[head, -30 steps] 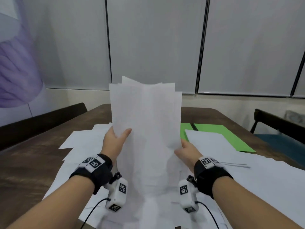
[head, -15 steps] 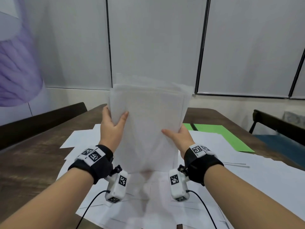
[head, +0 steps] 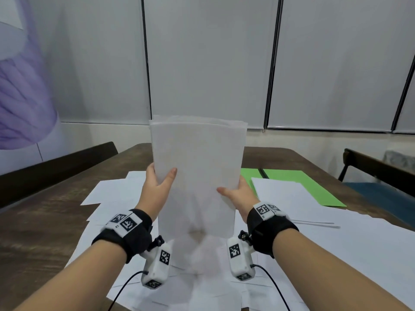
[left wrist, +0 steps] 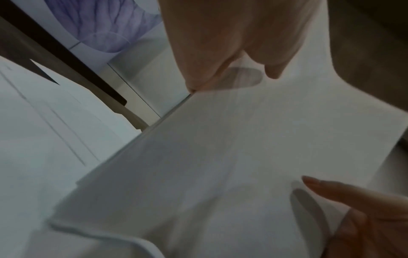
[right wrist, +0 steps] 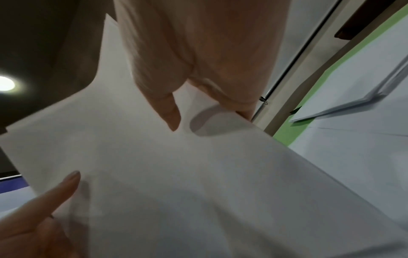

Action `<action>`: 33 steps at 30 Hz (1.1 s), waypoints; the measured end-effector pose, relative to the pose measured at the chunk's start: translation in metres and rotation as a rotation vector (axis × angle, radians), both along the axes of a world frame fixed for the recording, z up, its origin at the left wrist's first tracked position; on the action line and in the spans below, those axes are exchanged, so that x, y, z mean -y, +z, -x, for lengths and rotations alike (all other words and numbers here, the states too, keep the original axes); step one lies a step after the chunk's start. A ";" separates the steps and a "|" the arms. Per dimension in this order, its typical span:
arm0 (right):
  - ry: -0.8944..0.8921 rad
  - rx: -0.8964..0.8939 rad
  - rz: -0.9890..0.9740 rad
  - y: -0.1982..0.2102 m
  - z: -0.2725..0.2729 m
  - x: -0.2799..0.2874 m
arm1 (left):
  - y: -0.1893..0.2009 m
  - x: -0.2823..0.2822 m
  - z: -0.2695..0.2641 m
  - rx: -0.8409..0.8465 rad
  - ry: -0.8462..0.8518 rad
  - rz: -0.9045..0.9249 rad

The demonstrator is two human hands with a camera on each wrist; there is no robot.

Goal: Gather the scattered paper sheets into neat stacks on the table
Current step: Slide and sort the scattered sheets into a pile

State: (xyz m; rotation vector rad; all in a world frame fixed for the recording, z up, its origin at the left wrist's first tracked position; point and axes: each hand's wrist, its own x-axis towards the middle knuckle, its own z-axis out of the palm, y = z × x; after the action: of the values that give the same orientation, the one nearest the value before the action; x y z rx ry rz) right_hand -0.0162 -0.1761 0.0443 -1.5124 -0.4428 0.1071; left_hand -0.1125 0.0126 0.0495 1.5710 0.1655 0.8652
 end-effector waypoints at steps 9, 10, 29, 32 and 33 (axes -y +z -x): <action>-0.060 -0.034 -0.060 0.004 -0.009 -0.001 | 0.008 0.008 -0.003 0.042 0.048 0.037; -0.045 -0.044 -0.015 -0.002 -0.007 -0.001 | 0.001 0.008 -0.003 -0.013 0.035 0.077; -0.061 -0.020 0.277 -0.066 -0.015 0.009 | -0.042 0.004 -0.003 -0.557 0.029 -0.113; -0.063 -0.017 0.362 -0.060 -0.020 0.015 | -0.049 -0.014 -0.005 -0.749 -0.010 -0.070; -0.075 -0.036 0.394 -0.062 -0.024 0.017 | -0.054 -0.021 -0.003 -0.816 0.013 -0.081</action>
State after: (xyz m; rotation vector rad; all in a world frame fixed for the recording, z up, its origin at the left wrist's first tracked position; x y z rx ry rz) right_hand 0.0080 -0.1934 -0.0174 -1.9090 -0.3473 0.1698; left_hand -0.1096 0.0337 -0.0040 1.9255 0.7268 0.1944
